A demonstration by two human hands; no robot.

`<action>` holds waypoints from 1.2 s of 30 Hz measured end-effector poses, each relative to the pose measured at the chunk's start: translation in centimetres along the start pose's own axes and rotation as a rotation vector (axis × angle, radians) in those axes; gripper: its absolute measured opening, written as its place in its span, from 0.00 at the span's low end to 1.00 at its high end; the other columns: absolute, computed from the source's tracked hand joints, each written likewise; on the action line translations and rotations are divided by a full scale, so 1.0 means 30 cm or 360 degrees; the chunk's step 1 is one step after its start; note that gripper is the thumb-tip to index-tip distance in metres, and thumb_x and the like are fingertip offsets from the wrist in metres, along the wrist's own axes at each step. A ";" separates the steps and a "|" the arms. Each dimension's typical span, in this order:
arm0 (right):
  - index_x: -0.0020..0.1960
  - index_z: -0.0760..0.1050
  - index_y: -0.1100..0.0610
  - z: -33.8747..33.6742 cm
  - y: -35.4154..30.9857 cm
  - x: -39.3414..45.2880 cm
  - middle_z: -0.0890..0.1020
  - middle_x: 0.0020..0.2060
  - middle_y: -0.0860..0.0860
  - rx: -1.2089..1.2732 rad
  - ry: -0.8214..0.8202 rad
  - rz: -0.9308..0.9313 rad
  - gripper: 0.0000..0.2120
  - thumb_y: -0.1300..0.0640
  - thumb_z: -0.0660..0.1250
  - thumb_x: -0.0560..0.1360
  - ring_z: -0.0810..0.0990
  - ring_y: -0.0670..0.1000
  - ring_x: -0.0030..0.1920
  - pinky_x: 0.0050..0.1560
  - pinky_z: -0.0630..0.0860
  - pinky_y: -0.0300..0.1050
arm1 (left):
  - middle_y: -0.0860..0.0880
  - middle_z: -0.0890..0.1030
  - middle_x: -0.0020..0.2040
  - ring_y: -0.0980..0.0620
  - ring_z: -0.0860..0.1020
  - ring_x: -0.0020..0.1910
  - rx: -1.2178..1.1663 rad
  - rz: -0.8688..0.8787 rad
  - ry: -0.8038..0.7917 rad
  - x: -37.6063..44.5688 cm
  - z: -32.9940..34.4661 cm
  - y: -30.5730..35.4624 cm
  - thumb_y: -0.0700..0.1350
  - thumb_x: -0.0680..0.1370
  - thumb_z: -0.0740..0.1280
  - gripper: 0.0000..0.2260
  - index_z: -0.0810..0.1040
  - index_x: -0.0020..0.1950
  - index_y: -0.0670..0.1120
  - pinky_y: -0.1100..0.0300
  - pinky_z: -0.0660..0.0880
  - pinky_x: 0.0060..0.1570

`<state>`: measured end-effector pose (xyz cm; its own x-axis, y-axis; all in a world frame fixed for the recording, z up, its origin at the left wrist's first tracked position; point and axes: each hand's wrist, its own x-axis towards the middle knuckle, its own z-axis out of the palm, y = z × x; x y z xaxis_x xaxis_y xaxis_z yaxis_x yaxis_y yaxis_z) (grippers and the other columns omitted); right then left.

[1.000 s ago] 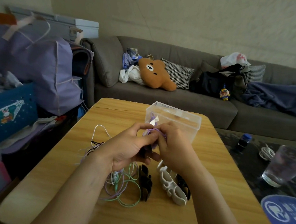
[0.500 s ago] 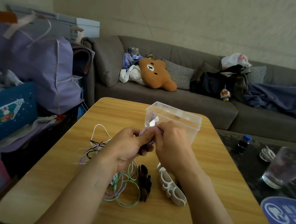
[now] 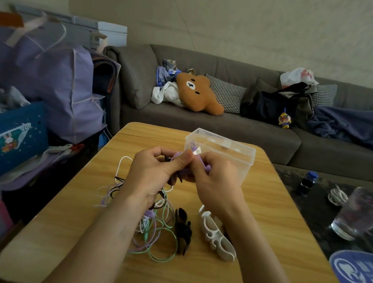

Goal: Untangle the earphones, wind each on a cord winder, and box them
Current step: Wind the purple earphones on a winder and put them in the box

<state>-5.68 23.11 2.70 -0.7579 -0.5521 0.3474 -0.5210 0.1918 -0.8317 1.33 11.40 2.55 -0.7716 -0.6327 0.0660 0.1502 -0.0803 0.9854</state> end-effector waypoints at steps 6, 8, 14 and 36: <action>0.52 0.82 0.63 -0.003 0.008 -0.001 0.87 0.43 0.54 0.0384 -0.0074 0.0060 0.12 0.54 0.66 0.81 0.87 0.48 0.46 0.53 0.83 0.47 | 0.49 0.82 0.31 0.56 0.74 0.24 0.0062 0.0110 0.0133 -0.007 0.005 0.000 0.57 0.62 0.77 0.20 0.83 0.44 0.44 0.63 0.73 0.28; 0.53 0.82 0.64 0.000 0.008 -0.004 0.87 0.43 0.55 0.0533 -0.0094 0.0066 0.11 0.57 0.65 0.81 0.87 0.50 0.47 0.53 0.83 0.46 | 0.49 0.82 0.30 0.56 0.74 0.24 0.0080 0.0118 0.0171 -0.006 0.003 0.000 0.57 0.63 0.77 0.19 0.83 0.44 0.44 0.63 0.74 0.28; 0.54 0.82 0.64 0.016 0.023 -0.007 0.87 0.44 0.56 0.0752 -0.0056 0.0100 0.08 0.61 0.66 0.80 0.87 0.53 0.47 0.52 0.83 0.47 | 0.46 0.84 0.33 0.54 0.73 0.22 0.0068 0.0121 0.0205 -0.008 0.002 0.014 0.56 0.64 0.78 0.19 0.82 0.44 0.42 0.64 0.74 0.26; 0.52 0.79 0.64 -0.029 0.067 0.008 0.85 0.40 0.59 0.0479 -0.0221 0.0057 0.11 0.58 0.62 0.82 0.84 0.55 0.39 0.47 0.83 0.52 | 0.52 0.86 0.40 0.38 0.84 0.33 0.0970 -0.0079 -0.0679 -0.028 -0.082 0.080 0.64 0.77 0.62 0.21 0.77 0.55 0.48 0.62 0.70 0.24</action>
<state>-7.26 24.08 1.49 -0.7021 -0.6588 0.2704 -0.3398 -0.0238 -0.9402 3.85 9.86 4.46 -0.9602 -0.2753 -0.0479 -0.1647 0.4191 0.8929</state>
